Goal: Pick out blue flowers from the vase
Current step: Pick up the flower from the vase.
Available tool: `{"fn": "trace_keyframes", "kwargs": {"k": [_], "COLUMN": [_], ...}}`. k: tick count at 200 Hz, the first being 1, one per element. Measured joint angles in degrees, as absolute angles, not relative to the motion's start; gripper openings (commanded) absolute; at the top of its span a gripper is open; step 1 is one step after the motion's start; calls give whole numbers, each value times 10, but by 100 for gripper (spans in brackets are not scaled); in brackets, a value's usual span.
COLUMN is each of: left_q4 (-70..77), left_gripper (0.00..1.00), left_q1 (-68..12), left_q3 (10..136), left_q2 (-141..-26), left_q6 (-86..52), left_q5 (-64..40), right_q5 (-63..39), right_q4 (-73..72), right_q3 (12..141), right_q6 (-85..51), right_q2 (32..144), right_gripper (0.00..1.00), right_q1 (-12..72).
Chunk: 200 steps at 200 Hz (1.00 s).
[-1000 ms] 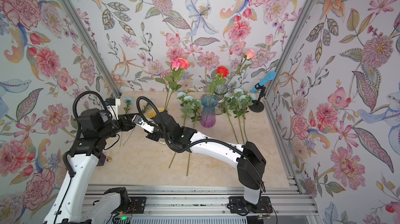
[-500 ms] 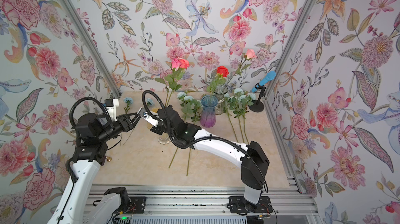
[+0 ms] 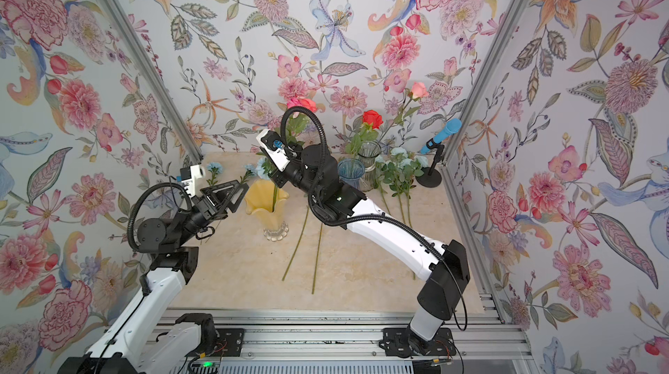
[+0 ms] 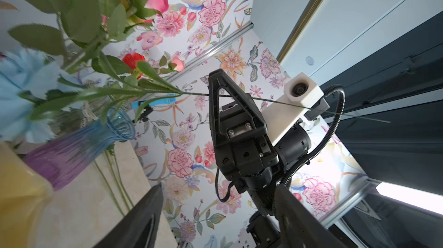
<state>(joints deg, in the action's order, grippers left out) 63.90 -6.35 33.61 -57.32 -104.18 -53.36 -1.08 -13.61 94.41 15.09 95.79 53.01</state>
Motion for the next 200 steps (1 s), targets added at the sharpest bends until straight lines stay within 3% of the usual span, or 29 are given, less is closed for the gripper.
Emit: {"fn": "trace_keyframes", "kwargs": {"k": [30, 75, 159, 200], "left_q4": [763, 837, 773, 731], "left_gripper": [78, 74, 59, 51], "left_q1": [-117, -121, -131, -70], "left_q3": [330, 306, 316, 270], "left_q2": [-635, -642, -587, -533], "left_q6": [-1131, -1173, -1165, -1145], "left_q5": [-477, -407, -409, -429], "right_q5": [-1, 27, 80, 64], "right_q4": [-202, -268, -306, -280], "right_q3": [903, 827, 811, 812], "right_q6": [154, 171, 248, 244], "right_q2": [955, 951, 948, 930], "right_gripper": [0, 0, 0, 0], "right_q1": [548, 568, 580, 575]}}
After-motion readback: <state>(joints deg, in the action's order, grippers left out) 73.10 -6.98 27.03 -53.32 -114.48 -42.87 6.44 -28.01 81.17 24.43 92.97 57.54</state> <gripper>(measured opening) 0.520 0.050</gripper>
